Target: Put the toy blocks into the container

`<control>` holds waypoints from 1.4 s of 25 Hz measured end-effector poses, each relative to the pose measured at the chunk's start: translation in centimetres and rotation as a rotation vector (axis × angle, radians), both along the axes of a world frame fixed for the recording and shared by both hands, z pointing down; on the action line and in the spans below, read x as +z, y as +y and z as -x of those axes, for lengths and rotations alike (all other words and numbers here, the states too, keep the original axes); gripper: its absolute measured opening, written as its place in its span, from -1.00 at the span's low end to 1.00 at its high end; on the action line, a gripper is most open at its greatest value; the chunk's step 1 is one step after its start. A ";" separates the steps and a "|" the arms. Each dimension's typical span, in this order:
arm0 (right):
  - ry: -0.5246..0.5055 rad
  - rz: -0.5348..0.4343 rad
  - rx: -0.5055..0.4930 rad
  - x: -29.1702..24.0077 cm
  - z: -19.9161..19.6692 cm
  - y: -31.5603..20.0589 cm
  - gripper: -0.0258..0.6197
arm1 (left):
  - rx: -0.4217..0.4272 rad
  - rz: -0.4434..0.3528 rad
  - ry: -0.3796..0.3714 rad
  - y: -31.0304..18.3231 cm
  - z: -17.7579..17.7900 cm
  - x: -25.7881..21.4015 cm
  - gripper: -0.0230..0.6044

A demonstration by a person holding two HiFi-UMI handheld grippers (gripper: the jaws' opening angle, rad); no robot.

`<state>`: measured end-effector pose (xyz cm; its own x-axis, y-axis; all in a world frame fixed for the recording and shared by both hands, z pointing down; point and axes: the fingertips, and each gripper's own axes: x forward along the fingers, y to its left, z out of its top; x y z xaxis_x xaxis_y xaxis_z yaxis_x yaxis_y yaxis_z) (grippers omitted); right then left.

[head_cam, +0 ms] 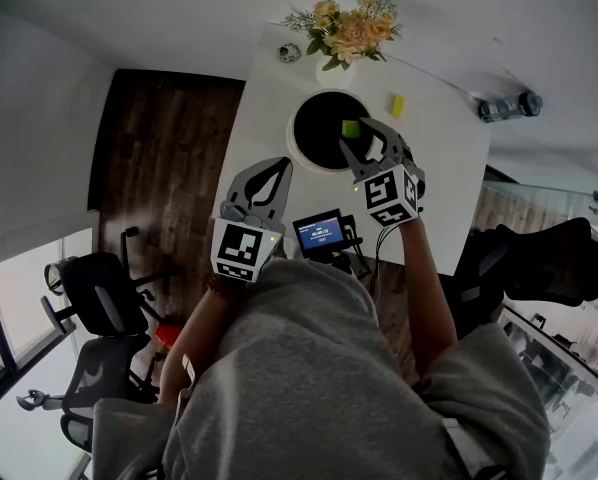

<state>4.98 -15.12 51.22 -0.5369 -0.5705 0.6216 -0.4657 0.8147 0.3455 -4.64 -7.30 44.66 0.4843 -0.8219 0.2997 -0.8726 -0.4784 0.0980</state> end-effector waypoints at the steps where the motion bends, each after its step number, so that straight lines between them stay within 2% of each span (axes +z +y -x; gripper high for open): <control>1: 0.007 0.010 -0.007 0.4 0.1 0.3 -0.36 | -0.001 0.001 0.000 0.0 0.1 0.1 -0.91; 17: 0.045 0.070 -0.038 2.3 0.6 1.9 -0.36 | -0.001 0.000 0.004 0.8 0.0 0.2 -0.91; 35: -0.009 0.089 -0.030 2.0 1.0 2.3 -0.35 | 0.006 0.004 0.002 1.1 0.0 0.1 -0.91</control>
